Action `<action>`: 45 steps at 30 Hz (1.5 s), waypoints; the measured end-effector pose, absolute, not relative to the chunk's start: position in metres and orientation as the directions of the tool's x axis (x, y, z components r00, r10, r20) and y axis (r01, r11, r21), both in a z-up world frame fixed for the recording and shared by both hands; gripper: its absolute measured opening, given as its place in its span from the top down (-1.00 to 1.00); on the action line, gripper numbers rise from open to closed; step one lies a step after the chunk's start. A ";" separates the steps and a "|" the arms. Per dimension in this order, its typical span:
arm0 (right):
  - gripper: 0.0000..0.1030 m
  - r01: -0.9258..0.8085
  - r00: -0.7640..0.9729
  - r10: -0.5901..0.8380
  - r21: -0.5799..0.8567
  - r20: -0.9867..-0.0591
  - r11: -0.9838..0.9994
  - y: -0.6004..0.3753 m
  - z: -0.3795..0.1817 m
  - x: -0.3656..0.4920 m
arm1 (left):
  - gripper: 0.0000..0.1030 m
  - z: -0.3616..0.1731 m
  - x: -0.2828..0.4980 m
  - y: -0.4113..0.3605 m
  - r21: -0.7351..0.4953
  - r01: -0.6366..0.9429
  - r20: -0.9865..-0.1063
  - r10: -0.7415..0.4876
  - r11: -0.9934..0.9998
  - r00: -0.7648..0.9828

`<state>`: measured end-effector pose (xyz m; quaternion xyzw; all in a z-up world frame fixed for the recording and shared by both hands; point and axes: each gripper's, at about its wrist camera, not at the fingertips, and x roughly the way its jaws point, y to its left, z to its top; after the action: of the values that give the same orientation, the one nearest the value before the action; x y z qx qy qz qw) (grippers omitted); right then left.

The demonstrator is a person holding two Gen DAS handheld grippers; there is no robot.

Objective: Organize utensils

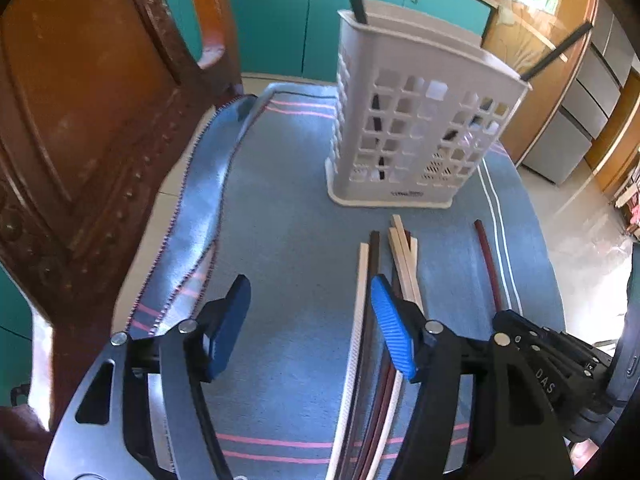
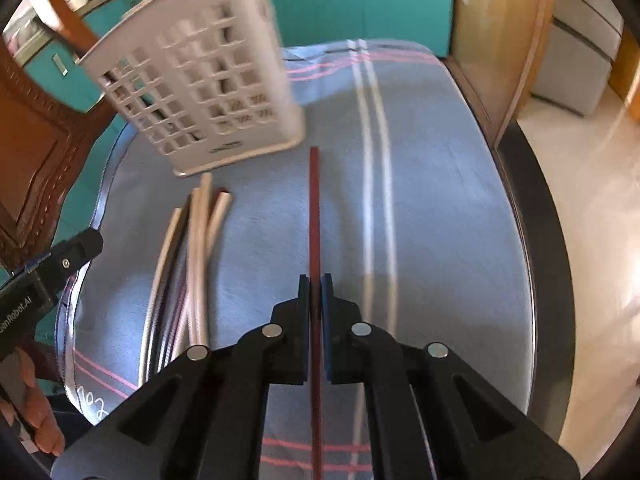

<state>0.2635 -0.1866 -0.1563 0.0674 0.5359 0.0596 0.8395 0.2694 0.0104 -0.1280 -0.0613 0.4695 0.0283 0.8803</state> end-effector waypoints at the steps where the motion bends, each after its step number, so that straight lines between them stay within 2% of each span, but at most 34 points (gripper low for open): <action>1: 0.87 -0.028 0.413 0.179 0.184 -0.893 0.982 -0.189 -0.158 0.263 | -0.26 -0.130 0.270 0.008 -0.079 -0.100 -0.833 -0.011 0.992 0.553; 5: 0.83 -0.055 0.423 0.182 0.176 -0.888 0.983 -0.182 -0.157 0.261 | -0.30 -0.134 0.271 0.000 -0.073 -0.082 -0.841 -0.017 0.994 0.541; 8: 0.62 -0.052 0.429 0.186 0.182 -0.884 0.982 -0.184 -0.153 0.259 | -0.34 -0.138 0.272 -0.004 -0.062 -0.076 -0.846 -0.013 0.995 0.533; 10: 0.40 -0.039 0.432 0.181 0.182 -0.884 0.983 -0.186 -0.154 0.260 | -0.36 -0.140 0.273 -0.005 -0.058 -0.076 -0.849 -0.009 0.995 0.529; 14: 0.36 -0.025 0.433 0.173 0.180 -0.885 0.983 -0.192 -0.155 0.262 | -0.38 -0.144 0.275 -0.006 -0.050 -0.075 -0.858 -0.005 0.996 0.514; 22: 0.38 -0.070 0.463 0.097 0.073 -0.881 0.995 -0.178 -0.161 0.265 | -0.40 -0.153 0.277 -0.006 -0.057 -0.067 -0.874 -0.018 0.996 0.486; 23: 0.44 -0.069 0.464 0.094 0.070 -0.881 0.995 -0.177 -0.161 0.265 | -0.40 -0.154 0.277 -0.005 -0.059 -0.067 -0.875 -0.020 0.996 0.484; 24: 0.72 -0.069 0.462 0.101 0.078 -0.881 0.995 -0.179 -0.161 0.264 | -0.40 -0.154 0.277 -0.004 -0.061 -0.066 -0.876 -0.021 0.996 0.483; 25: 0.87 -0.067 0.455 0.117 0.097 -0.883 0.993 -0.180 -0.161 0.264 | -0.40 -0.155 0.277 -0.003 -0.062 -0.065 -0.877 -0.023 0.996 0.481; 31: 0.88 -0.009 0.486 0.139 0.154 -0.863 0.988 -0.194 -0.153 0.263 | -0.40 -0.157 0.278 0.009 -0.092 -0.085 -0.881 -0.041 0.992 0.472; 37: 0.88 -0.030 0.484 0.198 0.210 -0.853 0.977 -0.195 -0.144 0.261 | -0.40 -0.161 0.280 0.019 -0.149 -0.092 -0.885 -0.092 0.985 0.456; 41: 0.86 -0.035 0.472 0.201 0.209 -0.859 0.977 -0.191 -0.145 0.261 | -0.38 -0.170 0.283 0.010 -0.120 -0.069 -0.897 -0.078 0.990 0.435; 43: 0.85 -0.038 0.474 0.203 0.211 -0.857 0.977 -0.191 -0.143 0.261 | -0.28 -0.176 0.283 0.007 -0.105 -0.061 -0.904 -0.070 0.993 0.422; 45: 0.85 -0.038 0.475 0.206 0.213 -0.855 0.976 -0.192 -0.141 0.261 | -0.27 -0.178 0.283 0.003 -0.096 -0.046 -0.902 -0.067 0.994 0.426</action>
<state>0.2607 -0.1921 -0.1415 0.0825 0.5071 0.0714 0.8549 0.2829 0.0033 -0.1778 -0.0527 0.5356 -0.0064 0.8428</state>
